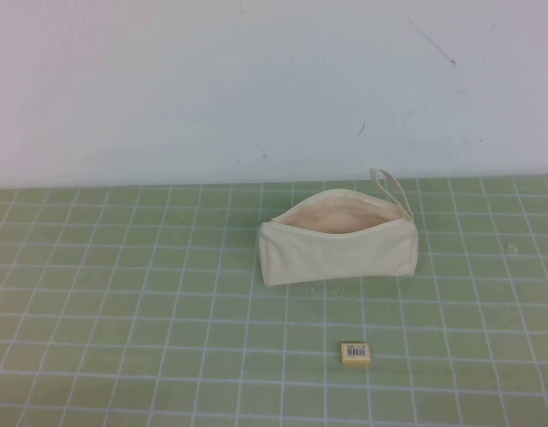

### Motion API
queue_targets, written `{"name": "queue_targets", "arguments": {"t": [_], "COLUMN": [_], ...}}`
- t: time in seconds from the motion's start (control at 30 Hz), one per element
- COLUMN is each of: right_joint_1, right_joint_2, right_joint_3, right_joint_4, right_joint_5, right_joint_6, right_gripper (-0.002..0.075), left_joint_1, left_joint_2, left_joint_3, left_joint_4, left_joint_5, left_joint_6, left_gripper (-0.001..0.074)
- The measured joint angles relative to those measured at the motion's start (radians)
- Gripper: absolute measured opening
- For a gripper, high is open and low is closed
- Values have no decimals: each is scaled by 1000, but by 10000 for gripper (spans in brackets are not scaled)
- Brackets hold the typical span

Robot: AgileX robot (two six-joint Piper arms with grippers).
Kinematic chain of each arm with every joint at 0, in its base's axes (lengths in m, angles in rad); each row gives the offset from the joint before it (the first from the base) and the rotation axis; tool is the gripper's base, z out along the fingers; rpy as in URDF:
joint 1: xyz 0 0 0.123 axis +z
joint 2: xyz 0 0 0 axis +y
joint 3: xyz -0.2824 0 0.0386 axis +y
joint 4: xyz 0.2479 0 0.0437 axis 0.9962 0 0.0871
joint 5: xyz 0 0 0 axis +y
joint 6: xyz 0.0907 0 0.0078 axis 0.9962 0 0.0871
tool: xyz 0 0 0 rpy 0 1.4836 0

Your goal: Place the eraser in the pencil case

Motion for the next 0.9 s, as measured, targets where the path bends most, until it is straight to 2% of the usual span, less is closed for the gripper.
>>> {"name": "queue_targets", "arguments": {"t": [0.63, 0.77, 0.9], "right_joint_1": [0, 0, 0], "right_joint_2": [0, 0, 0], "right_joint_3": [0, 0, 1], "right_joint_4": [4, 145, 497], "right_joint_5": [0, 3, 19], "right_joint_6": [0, 2, 50], "right_gripper": [-1, -1, -1], "left_joint_1": [0, 0, 0], "left_joint_2": [0, 0, 0], "left_joint_3": [0, 0, 0], "left_joint_4": [0, 0, 0], "left_joint_5": [0, 0, 0], "left_joint_6": [0, 0, 0], "left_gripper": [-3, -3, -3]}}
